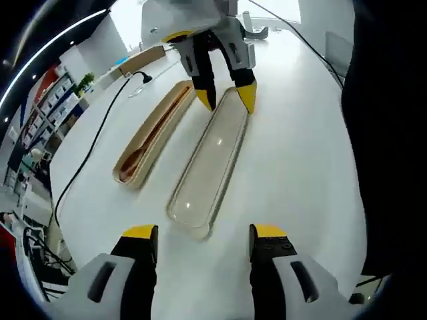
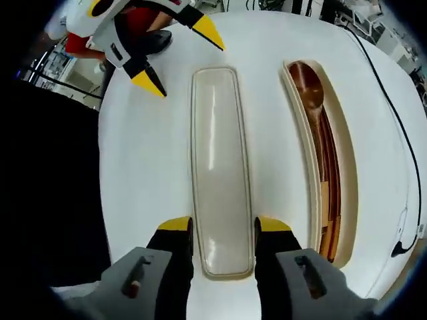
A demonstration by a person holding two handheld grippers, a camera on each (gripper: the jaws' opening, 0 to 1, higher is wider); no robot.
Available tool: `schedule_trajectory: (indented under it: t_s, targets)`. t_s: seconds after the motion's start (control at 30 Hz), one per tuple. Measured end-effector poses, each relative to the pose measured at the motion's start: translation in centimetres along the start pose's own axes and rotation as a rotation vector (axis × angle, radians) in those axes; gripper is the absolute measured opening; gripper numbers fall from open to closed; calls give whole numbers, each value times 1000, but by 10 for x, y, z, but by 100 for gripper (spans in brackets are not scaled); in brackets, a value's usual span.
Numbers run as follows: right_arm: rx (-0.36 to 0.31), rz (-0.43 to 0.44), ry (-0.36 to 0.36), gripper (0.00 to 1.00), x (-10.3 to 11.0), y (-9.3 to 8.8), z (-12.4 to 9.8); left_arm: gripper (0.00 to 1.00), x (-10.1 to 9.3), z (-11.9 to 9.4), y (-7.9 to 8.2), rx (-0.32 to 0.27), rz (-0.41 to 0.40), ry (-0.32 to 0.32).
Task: Arrange the utensils inside the cutlery case until each visible utensil rests in its matching compartment.
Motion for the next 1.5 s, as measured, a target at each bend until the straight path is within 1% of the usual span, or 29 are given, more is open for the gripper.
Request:
schedule_trajectory:
  t_s: [0.03, 0.1, 0.13, 0.17, 0.2, 0.23, 0.27, 0.3, 0.33, 0.43, 0.5, 0.53, 0.57, 0.6, 0.63, 0.67, 0.7, 0.73, 0.77, 0.8, 0.87, 1.03, 1.13, 1.3, 1.4, 1.5]
  targets:
    - [7, 1, 10, 33, -1, 0, 0, 52, 1, 1, 2, -4, 47, -15]
    - [10, -6, 51, 33, -5, 0, -1, 52, 1, 2, 5, -2, 93, -31]
    - [-3, -6, 84, 33, -8, -2, -1, 52, 1, 3, 6, 4, 109, -34]
    - [-17, 27, 117, 33, -10, -3, -2, 52, 2, 3, 8, 4, 115, -20]
    - [-23, 45, 132, 33, -11, -3, -2, 50, 5, 5, 10, 7, 155, 3]
    - [-15, 66, 146, 33, -11, -5, -3, 46, 3, 7, 11, 8, 160, -18]
    - [-21, 51, 149, 33, -14, -4, -3, 42, 6, 6, 13, 23, 209, 14]
    - [-20, 47, 154, 33, -15, -4, -3, 39, 3, 8, 13, 39, 230, -13]
    - [-19, 42, 159, 33, -14, -4, -3, 36, 3, 9, 15, 33, 246, -2]
    - [-12, 21, 173, 33, -14, -4, -3, 32, 3, 10, 18, 29, 300, 16]
    - [-11, 29, 185, 33, -16, -4, -3, 29, 2, 10, 20, 39, 346, 22]
    - [-11, 32, 190, 33, -17, -3, -3, 25, 1, 11, 20, 51, 350, 19]
    - [-12, 36, 195, 33, -17, -4, -4, 19, -1, 12, 18, 73, 336, 0]
    - [-14, 44, 202, 33, -18, -4, -3, 14, -3, 14, 15, 98, 301, -26]
    - [-19, 25, 209, 33, -17, -3, -3, 15, -1, 14, 20, 77, 313, 7]
    - [-9, 50, 217, 33, -17, -4, -4, 14, 0, 13, 18, 82, 329, -6]
    - [-11, 45, 213, 33, -18, -3, -3, 14, 1, 12, 17, 84, 350, -7]
    - [-7, 51, 214, 33, -18, -2, -3, 14, 2, 11, 17, 90, 360, 1]
    - [-2, 58, 217, 33, -19, -1, -3, 13, 4, 12, 16, 97, 397, 10]
    - [2, 59, 218, 33, -19, 0, -3, 13, 4, 12, 16, 102, 413, 8]
    - [7, 64, 224, 33, -20, 0, -3, 13, 7, 13, 14, 107, 429, 11]
    - [-4, 86, 239, 33, -22, -2, -3, 11, 13, 10, 15, 109, 425, 1]
    - [0, 97, 240, 33, -20, -2, -2, 10, 14, 10, 14, 113, 430, 1]
    - [15, 79, 228, 34, -19, -1, -2, 9, 13, 9, 15, 118, 440, -3]
    - [8, 92, 220, 34, -17, -2, -2, 9, 13, 9, 15, 121, 445, -5]
    - [-5, 87, 211, 35, -13, -5, -3, 8, 12, 7, 17, 117, 447, -14]
Point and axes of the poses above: the point that each gripper's makers call its tool centre point, and the gripper's own axes: z roughly forward along the fingers, x roughly to its left, y roughly out of its top, the point moved 9 cm from there along -z, roughly backward along the fingers, and after that the axes turned 5 degrees about -y, right-handed, at the moved point
